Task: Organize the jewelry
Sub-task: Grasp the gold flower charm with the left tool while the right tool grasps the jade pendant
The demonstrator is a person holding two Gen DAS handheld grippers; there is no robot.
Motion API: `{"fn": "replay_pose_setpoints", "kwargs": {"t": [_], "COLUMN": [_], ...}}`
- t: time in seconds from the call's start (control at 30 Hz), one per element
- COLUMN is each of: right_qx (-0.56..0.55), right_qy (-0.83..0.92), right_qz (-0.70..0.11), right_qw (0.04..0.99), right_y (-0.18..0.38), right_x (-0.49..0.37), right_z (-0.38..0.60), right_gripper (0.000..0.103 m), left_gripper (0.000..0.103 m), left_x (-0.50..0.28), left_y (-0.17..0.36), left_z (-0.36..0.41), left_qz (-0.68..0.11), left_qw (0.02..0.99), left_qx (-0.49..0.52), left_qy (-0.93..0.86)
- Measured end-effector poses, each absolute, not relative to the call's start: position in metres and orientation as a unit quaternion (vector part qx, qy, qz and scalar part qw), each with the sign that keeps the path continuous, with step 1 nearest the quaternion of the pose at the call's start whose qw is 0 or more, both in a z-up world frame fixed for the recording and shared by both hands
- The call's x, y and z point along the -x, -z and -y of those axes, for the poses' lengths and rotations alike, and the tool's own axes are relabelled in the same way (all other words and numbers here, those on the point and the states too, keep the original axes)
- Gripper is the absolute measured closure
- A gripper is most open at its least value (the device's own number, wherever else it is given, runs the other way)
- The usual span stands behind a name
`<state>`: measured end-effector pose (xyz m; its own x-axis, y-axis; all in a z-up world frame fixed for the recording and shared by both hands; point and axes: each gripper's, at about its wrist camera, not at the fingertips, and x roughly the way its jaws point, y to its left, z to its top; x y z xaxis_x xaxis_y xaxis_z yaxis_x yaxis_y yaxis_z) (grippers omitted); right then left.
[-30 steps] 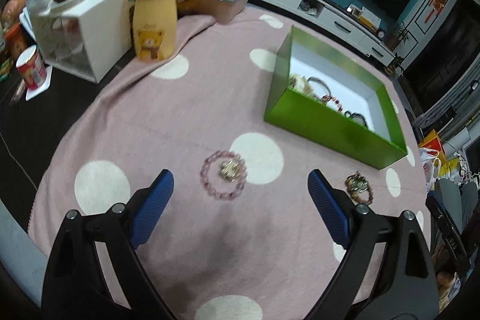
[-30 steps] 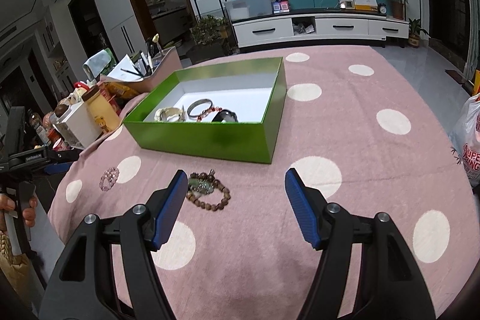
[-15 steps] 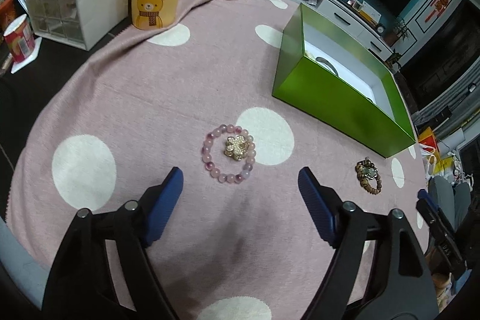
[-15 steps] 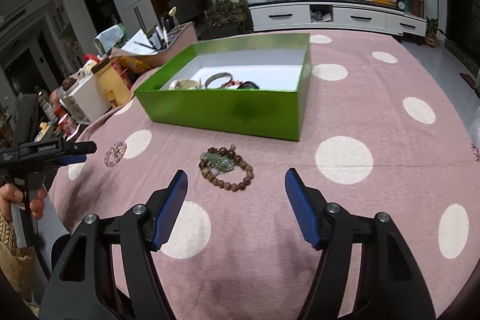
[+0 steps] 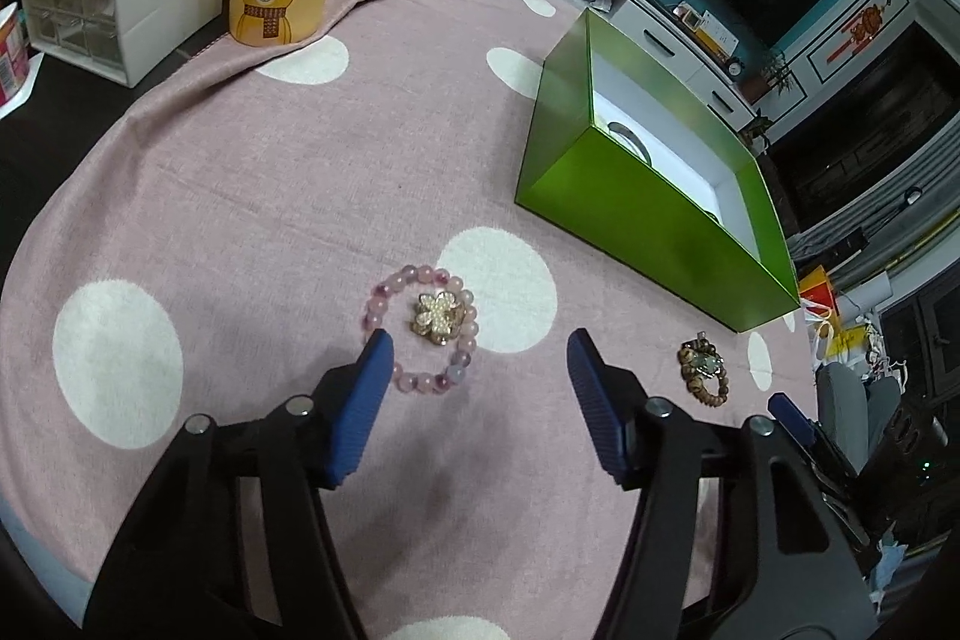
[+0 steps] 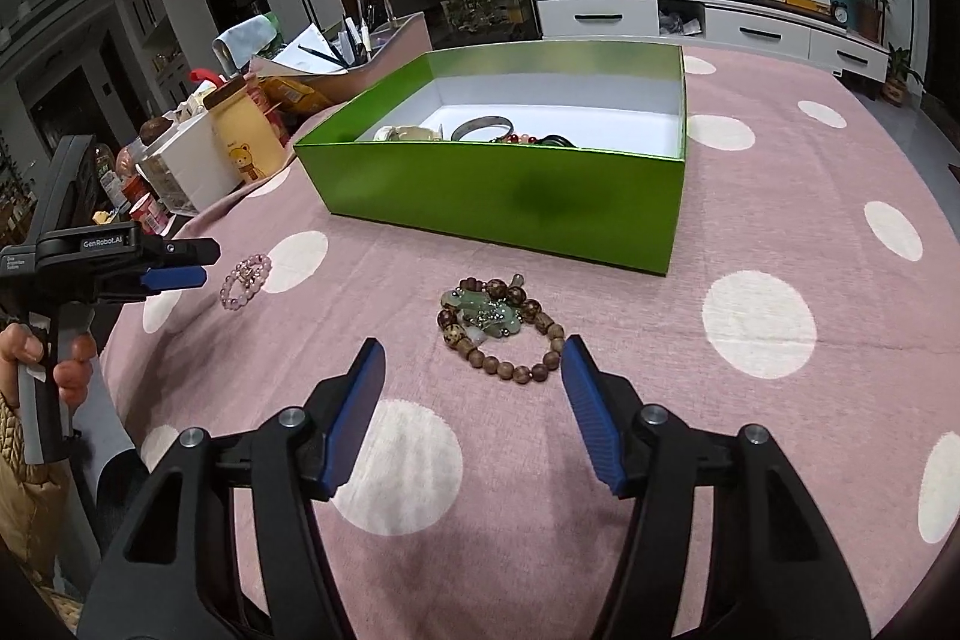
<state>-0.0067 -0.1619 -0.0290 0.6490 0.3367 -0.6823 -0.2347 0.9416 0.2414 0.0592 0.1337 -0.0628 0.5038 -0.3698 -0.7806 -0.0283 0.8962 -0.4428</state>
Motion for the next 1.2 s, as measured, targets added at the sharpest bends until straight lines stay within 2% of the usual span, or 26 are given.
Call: {"fn": "replay_pose_setpoints", "kwargs": {"t": [0.17,0.4,0.5,0.57,0.7,0.77,0.93,1.2], "right_qx": [-0.068,-0.063,-0.061,-0.059,-0.056,-0.053,-0.051,-0.022], "right_qy": [-0.156,-0.159,-0.162,-0.164,-0.167,-0.166,-0.164,-0.166], "right_qz": [-0.390,-0.397,-0.400,-0.402,-0.405,-0.405,-0.406,-0.407], "right_qw": [0.905,0.902,0.900,0.899,0.897,0.898,0.898,0.898], "right_y": [0.032,0.037,0.040,0.042,0.045,0.046,0.048,0.049], "right_x": [0.002,-0.004,-0.008,-0.011,-0.018,-0.021,-0.028,-0.042], "right_z": [0.162,0.158,0.156,0.154,0.150,0.148,0.147,0.133], "right_gripper": [0.043,0.047,0.048,0.051,0.055,0.059,0.065,0.067], "left_gripper": [0.054,0.061,0.068,0.075,0.077,0.082,0.082,0.082], "left_x": [-0.071,-0.083,-0.086,-0.086,-0.086,-0.084,-0.080,-0.072], "left_y": [0.068,0.076,0.081,0.085,0.086,0.085,0.081,0.052], "left_z": [-0.126,-0.109,-0.105,-0.104,-0.105,-0.105,-0.108,-0.110], "left_qz": [-0.497,-0.500,-0.503,-0.502,-0.492,-0.485,-0.477,-0.443], "left_qw": [0.843,0.856,0.857,0.859,0.864,0.869,0.871,0.884], "left_qx": [0.181,0.112,0.095,0.085,0.084,0.083,0.095,0.117], "left_qy": [0.094,0.065,0.062,0.056,0.056,0.057,0.070,0.097]}}
